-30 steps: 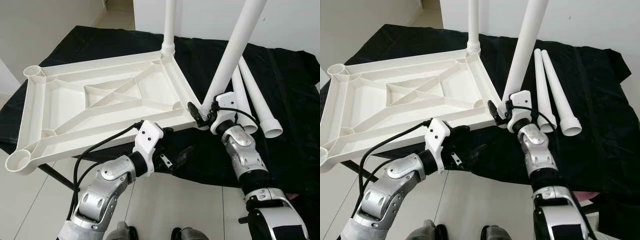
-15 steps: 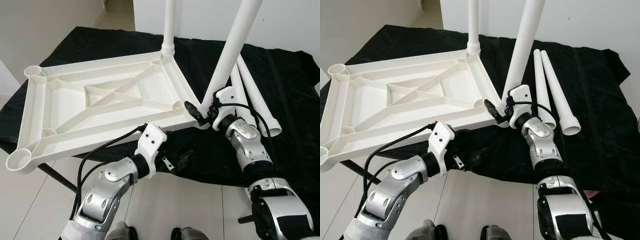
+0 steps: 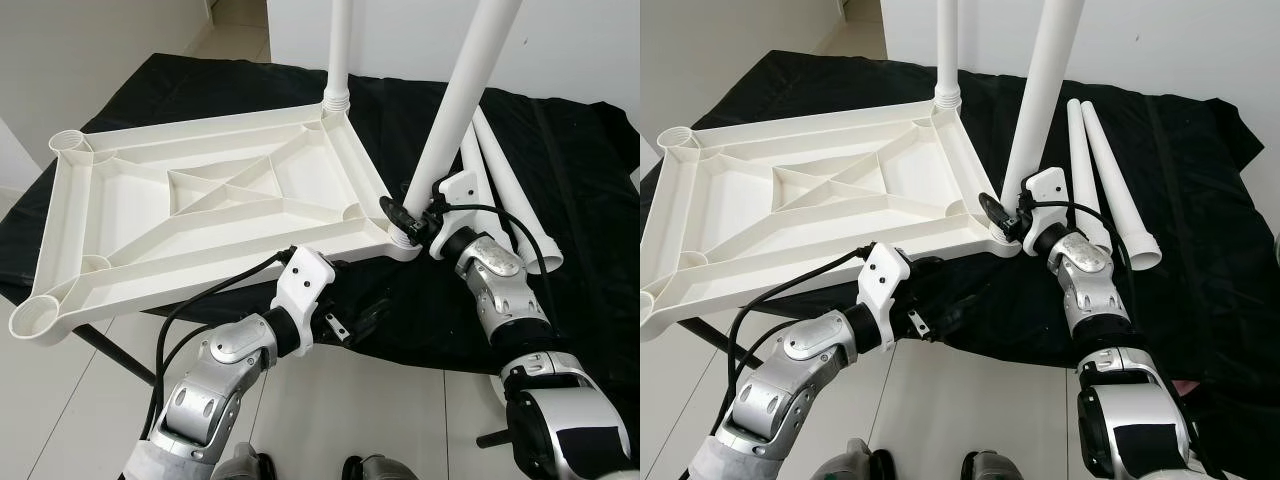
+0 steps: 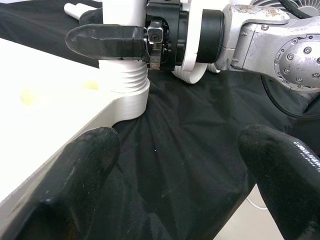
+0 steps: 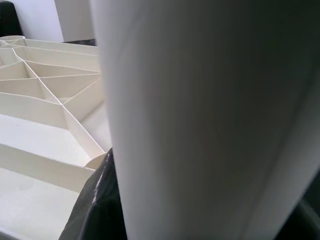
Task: Building children table
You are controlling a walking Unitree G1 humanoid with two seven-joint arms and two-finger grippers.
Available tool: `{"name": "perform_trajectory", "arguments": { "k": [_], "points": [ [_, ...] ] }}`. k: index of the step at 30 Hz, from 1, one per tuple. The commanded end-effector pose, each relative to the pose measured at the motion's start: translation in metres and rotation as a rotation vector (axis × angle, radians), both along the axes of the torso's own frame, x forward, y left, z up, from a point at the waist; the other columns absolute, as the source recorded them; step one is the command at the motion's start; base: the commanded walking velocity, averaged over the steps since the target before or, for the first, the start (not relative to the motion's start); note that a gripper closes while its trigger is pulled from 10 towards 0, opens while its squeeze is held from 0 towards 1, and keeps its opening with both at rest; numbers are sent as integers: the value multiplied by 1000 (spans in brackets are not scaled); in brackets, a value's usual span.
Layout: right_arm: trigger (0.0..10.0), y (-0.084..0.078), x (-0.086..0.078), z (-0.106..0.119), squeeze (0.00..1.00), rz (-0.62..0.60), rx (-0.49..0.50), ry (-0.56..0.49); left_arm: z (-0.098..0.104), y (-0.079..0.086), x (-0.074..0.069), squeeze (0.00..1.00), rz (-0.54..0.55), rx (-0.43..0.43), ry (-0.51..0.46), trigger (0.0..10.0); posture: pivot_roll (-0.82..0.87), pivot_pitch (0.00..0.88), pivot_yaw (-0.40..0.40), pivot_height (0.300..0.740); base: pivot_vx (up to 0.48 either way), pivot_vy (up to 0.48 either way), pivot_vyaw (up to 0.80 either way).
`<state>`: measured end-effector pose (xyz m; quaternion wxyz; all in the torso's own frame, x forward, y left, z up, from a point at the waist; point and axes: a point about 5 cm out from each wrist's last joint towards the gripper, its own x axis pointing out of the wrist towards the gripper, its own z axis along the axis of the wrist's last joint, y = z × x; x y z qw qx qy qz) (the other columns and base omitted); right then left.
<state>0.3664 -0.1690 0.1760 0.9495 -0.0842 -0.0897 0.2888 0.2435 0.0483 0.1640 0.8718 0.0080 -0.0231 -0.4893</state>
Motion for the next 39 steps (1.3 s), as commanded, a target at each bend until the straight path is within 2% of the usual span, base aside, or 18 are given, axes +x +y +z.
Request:
{"name": "perform_trajectory", "arguments": {
  "k": [1, 6, 9, 11, 22, 25, 27, 29, 31, 32, 33, 35, 36, 39],
  "points": [
    [10000, 1, -3, -13, 0, -6, -16, 49, 0, 1, 2, 0, 37, -2, -2, 10000, -66, 98, 23, 740, 0, 0, 0],
    [10000, 2, -4, -18, 0, -74, 4, 57, 0, 0, 1, 0, 34, -5, -1, 10000, -68, 95, 19, 740, 0, 0, 0],
    [10000, 2, -4, -18, 0, -74, 4, 57, 0, 0, 1, 0, 34, -5, -1, 10000, -68, 95, 19, 740, 0, 0, 0],
    [10000, 2, -4, -20, 0, -139, 25, 65, 0, -1, 1, 0, 29, -9, -1, 10000, -69, 95, 17, 740, 0, 0, 0],
    [10000, 17, -9, -27, 0, -265, 111, 85, -1, -3, -2, 0, 13, -14, 2, 10000, -72, 89, 17, 740, 0, 0, 0],
    [10000, 23, -10, -28, 0, -368, 154, 105, -1, -3, -3, 0, 8, -14, 3, 10000, -72, 89, 16, 740, 0, 0, 0],
    [10000, 23, -10, -28, 0, -368, 154, 105, -1, -3, -3, 0, 8, -14, 3, 10000, -72, 89, 16, 740, 0, 0, 0],
    [10000, 31, -13, -28, 0, -457, 169, 99, -1, -3, -3, 0, 4, -15, 5, 10000, -73, 88, 16, 740, 0, 0, 0],
    [10000, 31, -13, -28, 0, -457, 169, 99, -1, -3, -3, 0, 4, -15, 5, 10000, -73, 88, 16, 740, 0, 0, 0],
    [10000, 35, -16, -28, 0, -509, 164, 94, -1, -4, -3, 0, 3, -15, 6, 10000, -73, 88, 16, 740, 0, 0, 0],
    [10000, 35, -16, -28, 0, -509, 164, 94, -1, -4, -3, 0, 3, -15, 6, 10000, -73, 88, 16, 740, 0, 0, 0],
    [10000, 37, -20, -32, 0, -618, 159, 94, -1, -4, -4, 0, 1, -19, 7, 10000, -72, 91, 13, 740, 0, 0, 0],
    [10000, 37, -20, -32, 0, -618, 159, 94, -1, -4, -4, 0, 1, -19, 7, 10000, -72, 91, 13, 740, 0, 0, 0],
    [10000, 37, -25, -32, 0, -717, 182, 71, -1, -5, -4, 0, 0, -21, 8, 10000, -66, 93, 10, 740, 0, 0, 0]
  ]
}}
